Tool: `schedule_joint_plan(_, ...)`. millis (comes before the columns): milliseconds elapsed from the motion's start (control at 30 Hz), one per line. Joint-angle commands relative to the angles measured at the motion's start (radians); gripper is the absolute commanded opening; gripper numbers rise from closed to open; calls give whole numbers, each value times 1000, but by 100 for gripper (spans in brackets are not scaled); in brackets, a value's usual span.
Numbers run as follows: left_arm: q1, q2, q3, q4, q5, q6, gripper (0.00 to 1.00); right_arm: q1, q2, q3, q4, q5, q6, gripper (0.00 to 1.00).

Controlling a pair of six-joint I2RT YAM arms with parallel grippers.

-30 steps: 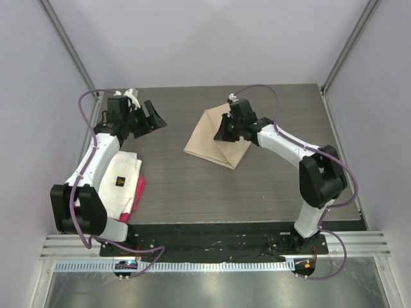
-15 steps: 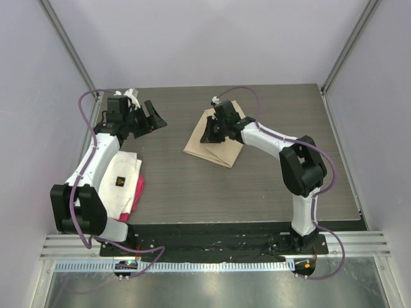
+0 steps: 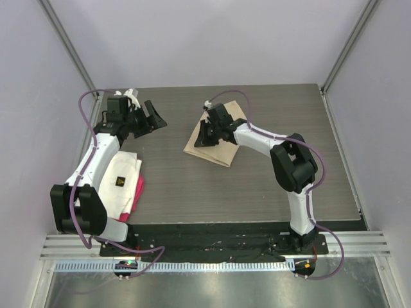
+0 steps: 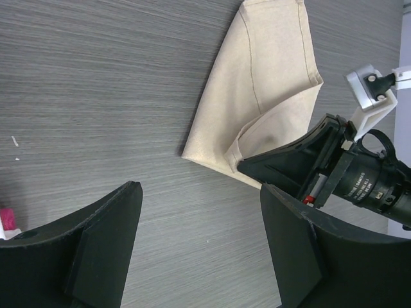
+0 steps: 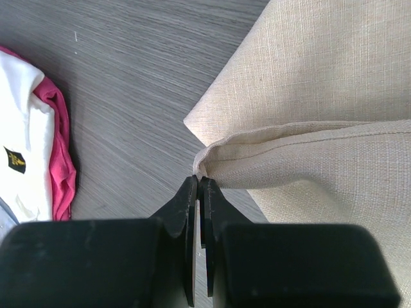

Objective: Fold the napkin, place the utensils inside, and roll it up
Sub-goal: Fold the napkin at the center of the board.

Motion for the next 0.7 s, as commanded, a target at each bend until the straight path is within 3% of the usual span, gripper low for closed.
schedule_joint_plan(0, 7, -11, 1, 35, 22, -7, 79, 10, 15, 48, 33, -17, -4, 1)
schedule_joint_plan(433, 7, -2, -2, 37, 28, -7, 79, 15, 55, 75, 30, -43, -11, 3)
schedule_joint_plan(500, 7, 1, -2, 41, 29, -7, 79, 16, 52, 86, 25, -54, -19, 13)
schedule_joint_plan(533, 7, 1, -4, 41, 29, -6, 79, 16, 48, 88, 24, -59, -22, 27)
schedule_joint_plan(667, 6, 14, -14, 55, 38, -7, 80, 16, -3, 114, 10, -66, -54, 44)
